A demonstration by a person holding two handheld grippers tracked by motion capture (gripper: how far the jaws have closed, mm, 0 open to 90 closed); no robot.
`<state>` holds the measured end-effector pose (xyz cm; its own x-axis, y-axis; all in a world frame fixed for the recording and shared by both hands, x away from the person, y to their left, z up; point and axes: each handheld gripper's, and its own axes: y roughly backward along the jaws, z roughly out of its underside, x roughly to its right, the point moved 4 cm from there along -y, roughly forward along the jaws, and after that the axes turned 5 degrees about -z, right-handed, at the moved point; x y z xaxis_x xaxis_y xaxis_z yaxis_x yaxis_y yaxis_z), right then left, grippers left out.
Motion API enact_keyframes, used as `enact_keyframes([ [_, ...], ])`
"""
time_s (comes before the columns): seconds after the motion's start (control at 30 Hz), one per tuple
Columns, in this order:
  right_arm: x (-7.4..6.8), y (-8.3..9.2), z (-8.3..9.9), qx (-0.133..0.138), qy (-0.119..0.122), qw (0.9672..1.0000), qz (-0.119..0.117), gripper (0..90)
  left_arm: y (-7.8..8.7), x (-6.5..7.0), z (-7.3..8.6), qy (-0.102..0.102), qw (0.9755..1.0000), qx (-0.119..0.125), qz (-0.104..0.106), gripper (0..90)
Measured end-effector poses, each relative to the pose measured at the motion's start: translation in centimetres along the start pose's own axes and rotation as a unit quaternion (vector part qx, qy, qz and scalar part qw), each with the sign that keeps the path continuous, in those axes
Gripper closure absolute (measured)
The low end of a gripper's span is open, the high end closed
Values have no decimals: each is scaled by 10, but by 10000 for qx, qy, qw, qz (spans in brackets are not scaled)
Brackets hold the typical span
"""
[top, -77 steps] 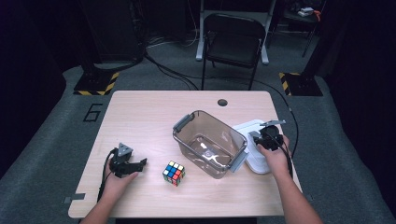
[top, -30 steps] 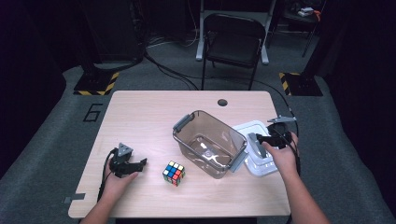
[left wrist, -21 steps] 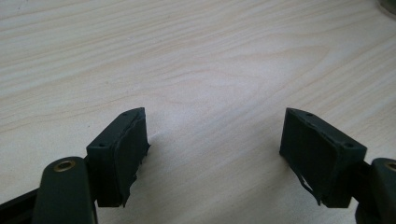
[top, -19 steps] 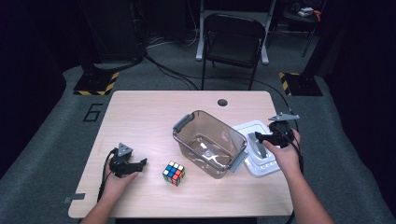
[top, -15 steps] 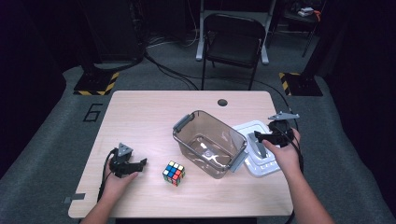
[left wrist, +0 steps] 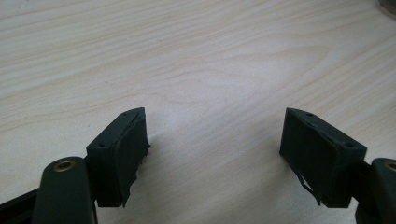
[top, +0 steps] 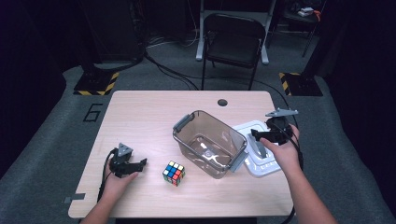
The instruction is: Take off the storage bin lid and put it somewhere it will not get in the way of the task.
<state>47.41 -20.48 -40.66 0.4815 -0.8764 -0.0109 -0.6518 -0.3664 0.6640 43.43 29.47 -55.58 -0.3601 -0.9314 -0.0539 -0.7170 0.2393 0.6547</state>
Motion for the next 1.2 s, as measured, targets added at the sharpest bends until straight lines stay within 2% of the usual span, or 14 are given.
enact_keyframes([
  [0.53, -40, -5, -15, 119, 360, 9985, -406, 276, 0, 0, 0, -2, 10000, 0, 0, 228],
  [0.77, -56, -11, -17, 73, 550, 9969, -559, 286, 0, 0, 0, -1, 10000, 0, 0, 228],
  [0.8, -59, -11, -18, 71, 464, 9972, -576, 286, 0, 0, 0, 0, 10000, 0, 0, 228],
  [0.83, -61, -12, -18, 73, 572, 9964, -622, 286, 0, 0, 0, 3, 10000, 3, 0, 229],
  [0.87, -65, -12, -19, 80, 486, 9968, -635, 287, 0, 0, 0, 0, 10000, 1, 0, 228],
  [0.9, -65, -12, -19, 86, 599, 9960, -658, 287, 0, 0, 0, -2, 10000, 0, 1, 228],
  [1.13, -85, -16, -20, 105, 672, 9938, -882, 292, 0, 0, 0, 0, 10000, 1, 0, 228],
  [1.2, -86, -17, -19, 97, 722, 9933, -897, 295, 0, 0, 0, 0, 10000, 1, 1, 228],
])
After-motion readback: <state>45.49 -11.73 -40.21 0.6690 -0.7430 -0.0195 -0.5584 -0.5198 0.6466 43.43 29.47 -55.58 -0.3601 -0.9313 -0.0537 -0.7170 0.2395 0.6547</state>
